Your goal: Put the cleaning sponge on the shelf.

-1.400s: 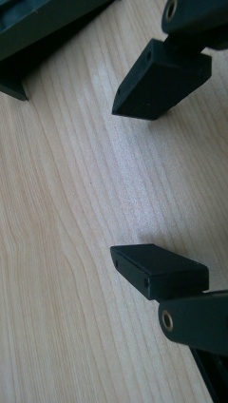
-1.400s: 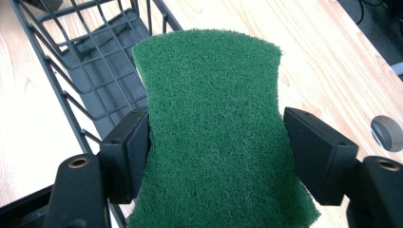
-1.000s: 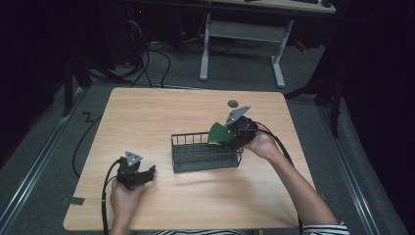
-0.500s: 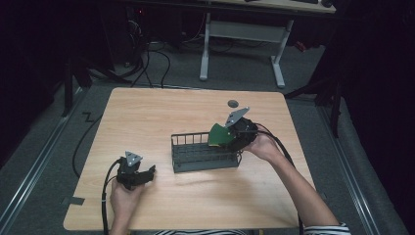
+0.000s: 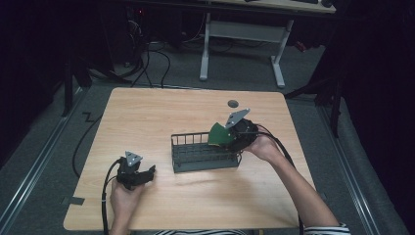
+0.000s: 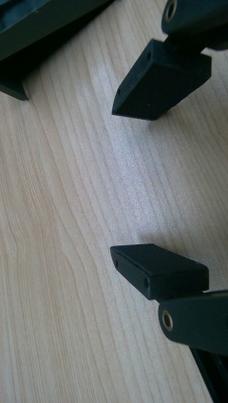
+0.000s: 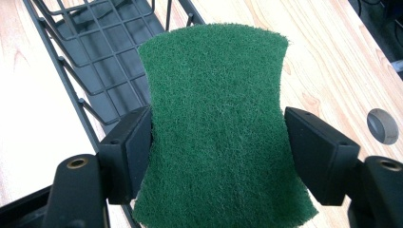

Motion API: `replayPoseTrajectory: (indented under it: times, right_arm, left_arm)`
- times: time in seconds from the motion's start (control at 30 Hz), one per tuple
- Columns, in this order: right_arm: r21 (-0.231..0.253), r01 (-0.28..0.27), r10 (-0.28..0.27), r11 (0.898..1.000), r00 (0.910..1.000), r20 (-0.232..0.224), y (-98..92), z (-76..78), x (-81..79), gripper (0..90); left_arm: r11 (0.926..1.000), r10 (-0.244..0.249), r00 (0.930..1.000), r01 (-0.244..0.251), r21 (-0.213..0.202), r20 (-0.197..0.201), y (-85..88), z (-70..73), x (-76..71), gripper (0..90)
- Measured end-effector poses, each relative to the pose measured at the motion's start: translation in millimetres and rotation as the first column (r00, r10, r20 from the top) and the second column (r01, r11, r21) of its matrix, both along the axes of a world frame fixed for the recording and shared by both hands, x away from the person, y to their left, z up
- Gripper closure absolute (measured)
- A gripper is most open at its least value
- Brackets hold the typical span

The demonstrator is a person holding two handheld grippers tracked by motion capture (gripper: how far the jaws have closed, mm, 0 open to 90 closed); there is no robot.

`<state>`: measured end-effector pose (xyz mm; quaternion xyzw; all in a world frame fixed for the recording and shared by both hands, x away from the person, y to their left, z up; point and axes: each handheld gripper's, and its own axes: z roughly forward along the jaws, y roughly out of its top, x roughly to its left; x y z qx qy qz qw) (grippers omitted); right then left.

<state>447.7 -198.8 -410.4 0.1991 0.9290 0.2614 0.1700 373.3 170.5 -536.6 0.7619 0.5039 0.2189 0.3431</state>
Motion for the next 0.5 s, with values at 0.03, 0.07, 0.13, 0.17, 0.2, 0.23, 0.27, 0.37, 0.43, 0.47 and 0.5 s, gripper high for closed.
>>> replayPoseTrajectory:
  times: [0.03, 0.07, 0.13, 0.17, 0.2, 0.23, 0.27, 0.37, 0.43, 0.47, 0.5]
  right_arm:
    - [-0.002, -0.012, 0.012, 1.0, 0.9999, 0.001, -0.7, 0.3, 1.0, 26.9]
    - [0.001, -0.008, 0.008, 1.0, 1.0, -0.004, -0.9, 0.2, 0.8, 26.6]
    - [0.005, -0.006, 0.006, 1.0, 1.0, -0.005, -1.1, 0.3, 0.9, 26.5]
    - [0.006, -0.007, 0.007, 1.0, 1.0, -0.003, -1.0, 0.3, 0.7, 26.7]
    - [0.0, -0.009, 0.009, 1.0, 1.0, 0.0, -0.8, 0.4, 0.2, 27.0]
    - [0.001, -0.005, 0.005, 1.0, 1.0, 0.002, -0.4, 0.1, -0.4, 27.3]
    - [-0.006, -0.015, 0.015, 1.0, 0.9998, 0.016, 0.0, -0.1, -0.5, 27.6]
    - [-0.018, -0.015, 0.015, 1.0, 0.9997, 0.021, 0.9, -0.9, -1.3, 27.7]
    - [-0.028, -0.017, 0.017, 0.999, 0.9994, 0.028, 1.6, -1.7, -1.9, 28.0]
    - [-0.034, -0.018, 0.019, 0.999, 0.9992, 0.034, 2.1, -1.9, -2.4, 28.2]
    - [-0.04, -0.023, 0.024, 0.999, 0.999, 0.038, 2.4, -1.9, -2.7, 28.3]
  left_arm:
    - [1.0, 0.0, 1.0, 0.0, 0.0, 0.0, 0.0, 0.0, 0.0, 28.5]
    - [1.0, 0.0, 1.0, 0.0, 0.0, 0.0, 0.0, 0.0, 0.0, 28.5]
    - [1.0, 0.0, 1.0, 0.0, 0.0, 0.0, 0.0, 0.0, 0.0, 28.5]
    - [1.0, 0.0, 1.0, 0.0, 0.0, 0.0, 0.0, 0.0, 0.0, 28.5]
    - [1.0, 0.0, 1.0, 0.0, 0.0, 0.0, 0.0, 0.0, 0.0, 28.5]
    - [1.0, 0.0, 1.0, 0.0, 0.0, 0.0, 0.0, 0.0, 0.0, 28.5]
    - [1.0, 0.0, 1.0, 0.0, 0.0, 0.0, 0.0, 0.0, 0.0, 28.5]
    - [1.0, 0.0, 1.0, 0.0, 0.0, 0.0, 0.0, 0.0, 0.0, 28.5]
    - [1.0, 0.0, 1.0, 0.0, 0.0, 0.0, 0.0, 0.0, 0.0, 28.5]
    - [1.0, 0.0, 1.0, 0.0, 0.0, 0.0, 0.0, 0.0, 0.0, 28.5]
    - [1.0, 0.0, 1.0, 0.0, 0.0, 0.0, 0.0, 0.0, 0.0, 28.5]
